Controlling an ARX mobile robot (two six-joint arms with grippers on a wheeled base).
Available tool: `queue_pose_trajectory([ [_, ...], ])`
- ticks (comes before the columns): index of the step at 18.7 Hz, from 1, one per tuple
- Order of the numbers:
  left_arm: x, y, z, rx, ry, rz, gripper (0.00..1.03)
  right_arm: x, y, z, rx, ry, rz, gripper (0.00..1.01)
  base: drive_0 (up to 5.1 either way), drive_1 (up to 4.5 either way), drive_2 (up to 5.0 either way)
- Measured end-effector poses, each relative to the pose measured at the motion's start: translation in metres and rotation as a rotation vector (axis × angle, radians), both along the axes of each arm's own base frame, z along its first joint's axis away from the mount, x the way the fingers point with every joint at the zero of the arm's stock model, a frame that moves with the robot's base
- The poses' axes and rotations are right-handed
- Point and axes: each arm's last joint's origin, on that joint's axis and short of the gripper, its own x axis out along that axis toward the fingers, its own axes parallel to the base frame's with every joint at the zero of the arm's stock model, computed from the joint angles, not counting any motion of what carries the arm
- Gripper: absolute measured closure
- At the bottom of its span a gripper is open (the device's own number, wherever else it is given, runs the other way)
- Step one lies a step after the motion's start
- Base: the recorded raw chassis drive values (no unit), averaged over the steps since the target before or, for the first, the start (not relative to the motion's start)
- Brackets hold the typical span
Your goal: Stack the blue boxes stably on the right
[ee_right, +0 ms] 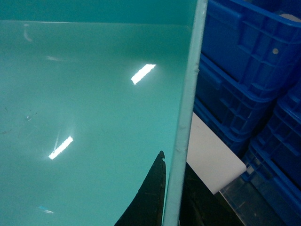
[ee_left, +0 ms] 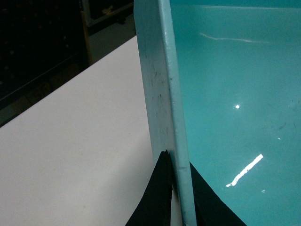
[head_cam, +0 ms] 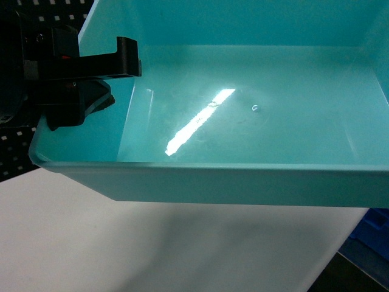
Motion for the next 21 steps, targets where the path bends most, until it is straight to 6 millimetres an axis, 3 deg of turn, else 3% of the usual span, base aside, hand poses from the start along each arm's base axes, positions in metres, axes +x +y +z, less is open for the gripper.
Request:
queue_pose_trajectory([
  [21, -0.0001, 0.0001, 0.0, 0.001, 0.0, 0.0, 1.01, 0.0001, -0.0007, 0.0, 0.0, 0.0, -0.003, 0.94, -1.6, -1.64, -1.6],
])
